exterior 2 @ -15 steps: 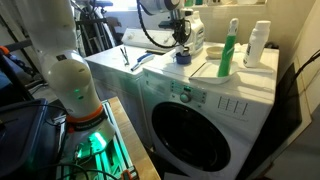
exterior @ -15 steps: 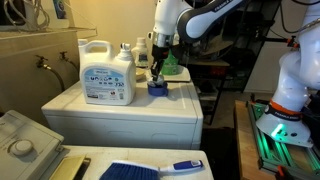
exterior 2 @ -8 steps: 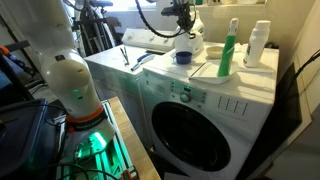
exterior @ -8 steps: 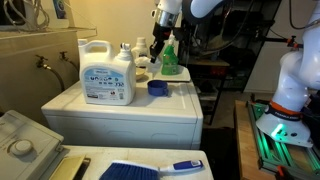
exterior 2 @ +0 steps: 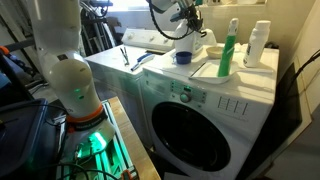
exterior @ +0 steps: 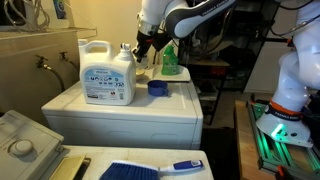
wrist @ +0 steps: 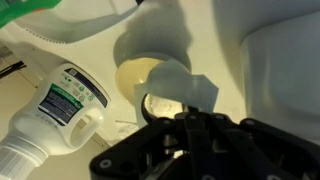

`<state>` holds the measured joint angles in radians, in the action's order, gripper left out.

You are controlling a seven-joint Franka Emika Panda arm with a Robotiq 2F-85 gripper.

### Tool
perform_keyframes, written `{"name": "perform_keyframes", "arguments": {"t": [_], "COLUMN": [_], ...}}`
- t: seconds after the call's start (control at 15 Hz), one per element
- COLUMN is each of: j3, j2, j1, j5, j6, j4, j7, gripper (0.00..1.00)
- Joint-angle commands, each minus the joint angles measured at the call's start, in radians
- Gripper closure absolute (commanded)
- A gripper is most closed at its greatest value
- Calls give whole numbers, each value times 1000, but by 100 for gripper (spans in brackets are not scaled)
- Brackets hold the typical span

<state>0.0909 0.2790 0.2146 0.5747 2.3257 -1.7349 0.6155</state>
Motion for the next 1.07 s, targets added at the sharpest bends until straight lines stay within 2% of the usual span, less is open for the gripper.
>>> {"name": "perform_keyframes", "arguments": {"t": [0.0,0.27,0.47,0.67,0.93,1.0], "j3": [-67,-94,-95,-117,-164,-151], "j2": [186,311,393,461,524,538], "j1": [60,48,29,30,35,24], "j5": [71,-23,-138,-216,-257,-289], "j6": [-106,-225,-223,-214,-307,-365], "j4": [230,398,480,568,684,713], "j7": [72,14,-37,-28,-24,-58], "gripper": [99,99,99,99,99,69]}}
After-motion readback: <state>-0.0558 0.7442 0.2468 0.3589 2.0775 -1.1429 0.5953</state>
